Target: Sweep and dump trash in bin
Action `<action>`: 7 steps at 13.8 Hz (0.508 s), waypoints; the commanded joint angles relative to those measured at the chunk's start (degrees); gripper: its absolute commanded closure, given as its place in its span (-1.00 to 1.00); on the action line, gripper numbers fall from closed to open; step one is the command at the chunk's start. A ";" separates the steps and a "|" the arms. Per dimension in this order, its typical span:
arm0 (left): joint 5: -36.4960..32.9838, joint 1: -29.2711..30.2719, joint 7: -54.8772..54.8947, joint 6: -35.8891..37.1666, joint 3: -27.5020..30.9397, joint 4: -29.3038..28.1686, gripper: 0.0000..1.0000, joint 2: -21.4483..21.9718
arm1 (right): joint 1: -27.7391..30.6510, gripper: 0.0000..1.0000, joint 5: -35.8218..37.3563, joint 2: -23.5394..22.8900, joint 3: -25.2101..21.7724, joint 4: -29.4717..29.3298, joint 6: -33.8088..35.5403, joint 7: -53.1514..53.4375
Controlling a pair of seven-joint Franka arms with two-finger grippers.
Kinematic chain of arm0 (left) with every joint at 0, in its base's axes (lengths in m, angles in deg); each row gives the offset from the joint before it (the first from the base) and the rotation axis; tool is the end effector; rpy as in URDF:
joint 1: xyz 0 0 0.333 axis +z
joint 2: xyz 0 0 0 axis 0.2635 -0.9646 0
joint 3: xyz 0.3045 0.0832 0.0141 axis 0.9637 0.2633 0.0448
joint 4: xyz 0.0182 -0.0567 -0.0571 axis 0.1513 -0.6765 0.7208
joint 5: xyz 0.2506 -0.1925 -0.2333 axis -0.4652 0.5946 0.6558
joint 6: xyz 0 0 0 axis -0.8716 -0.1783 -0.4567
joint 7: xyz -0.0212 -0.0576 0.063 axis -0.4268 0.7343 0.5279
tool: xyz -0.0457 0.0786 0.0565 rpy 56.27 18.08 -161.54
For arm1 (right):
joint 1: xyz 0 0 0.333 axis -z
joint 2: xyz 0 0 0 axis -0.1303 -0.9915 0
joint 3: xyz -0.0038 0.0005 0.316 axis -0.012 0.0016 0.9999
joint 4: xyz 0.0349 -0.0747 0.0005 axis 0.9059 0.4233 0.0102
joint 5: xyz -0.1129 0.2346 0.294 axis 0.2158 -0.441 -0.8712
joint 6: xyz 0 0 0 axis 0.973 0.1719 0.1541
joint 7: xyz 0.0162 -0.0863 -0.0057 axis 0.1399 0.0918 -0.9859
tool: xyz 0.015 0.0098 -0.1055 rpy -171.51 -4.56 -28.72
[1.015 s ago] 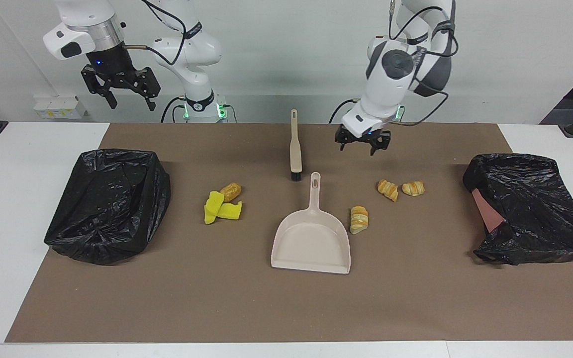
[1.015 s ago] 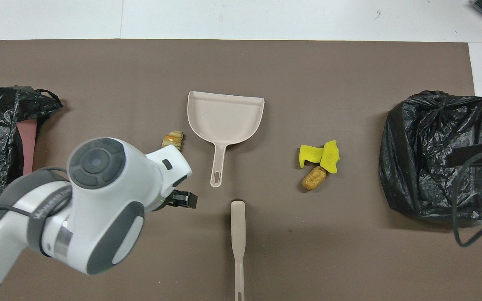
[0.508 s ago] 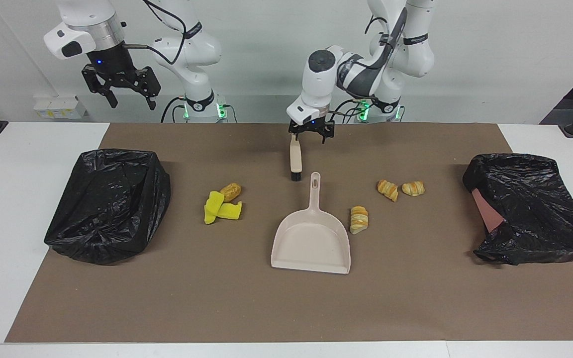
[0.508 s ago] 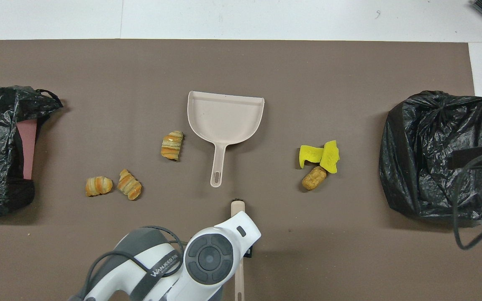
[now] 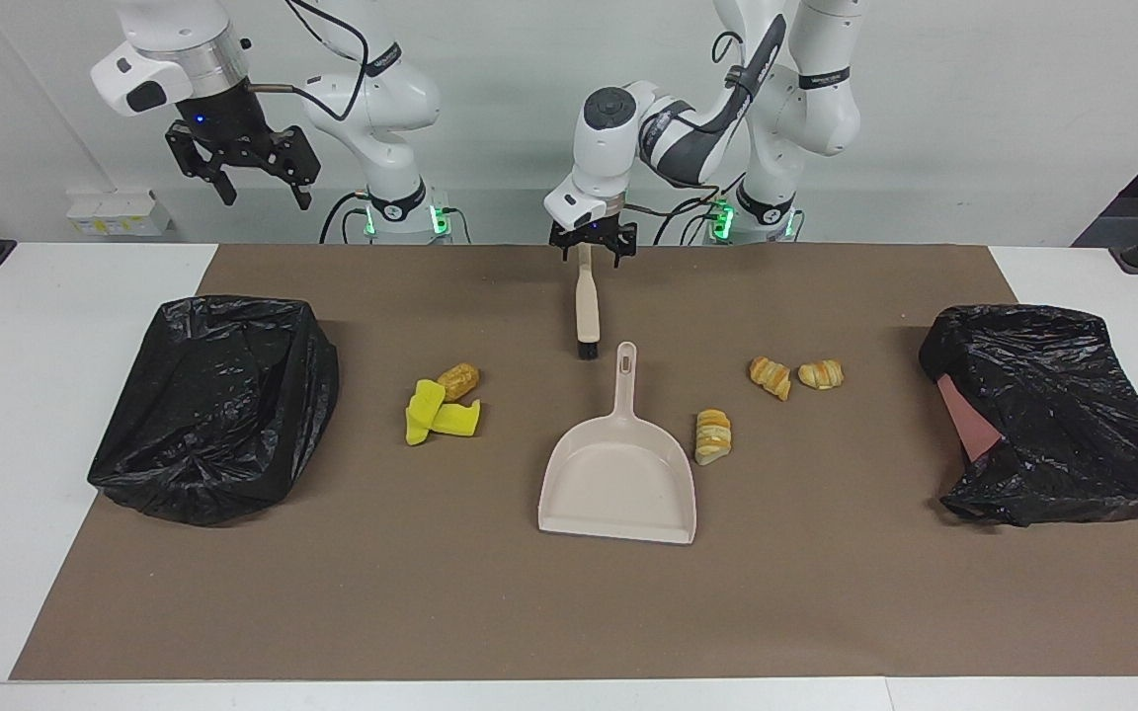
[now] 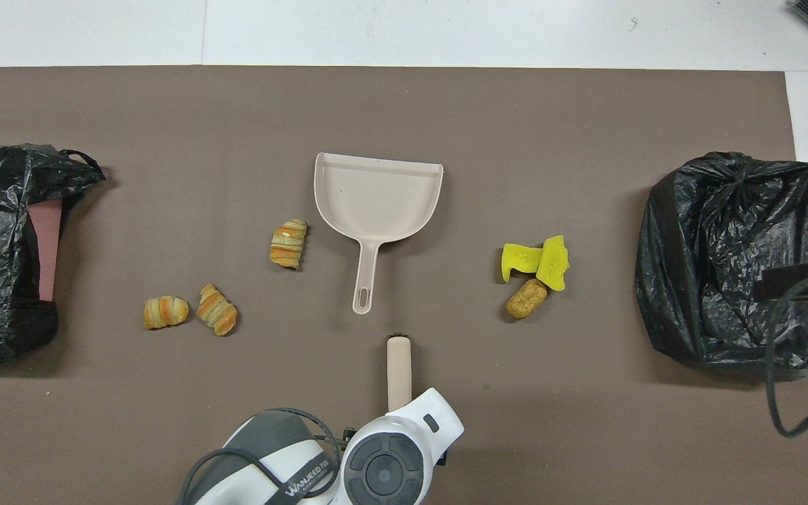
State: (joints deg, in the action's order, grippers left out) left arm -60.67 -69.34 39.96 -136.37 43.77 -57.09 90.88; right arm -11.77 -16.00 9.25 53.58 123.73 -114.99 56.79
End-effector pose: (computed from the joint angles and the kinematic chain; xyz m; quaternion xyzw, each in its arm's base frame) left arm 0.2700 -0.4182 0.3680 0.9922 -0.1030 -0.0661 0.0232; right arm 0.4864 -0.0022 0.6659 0.9989 -0.0448 -0.0149 0.0045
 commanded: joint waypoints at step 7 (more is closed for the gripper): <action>1.56 -4.29 -1.40 -6.19 1.18 -2.95 -0.81 -2.74 | -0.38 -1.00 -1.54 1.66 0.38 5.13 -0.45 -1.53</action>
State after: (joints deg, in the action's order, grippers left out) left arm -59.87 -71.22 39.56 -139.17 43.82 -58.92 89.62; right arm -12.42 -16.07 9.31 53.91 125.77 -114.99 56.74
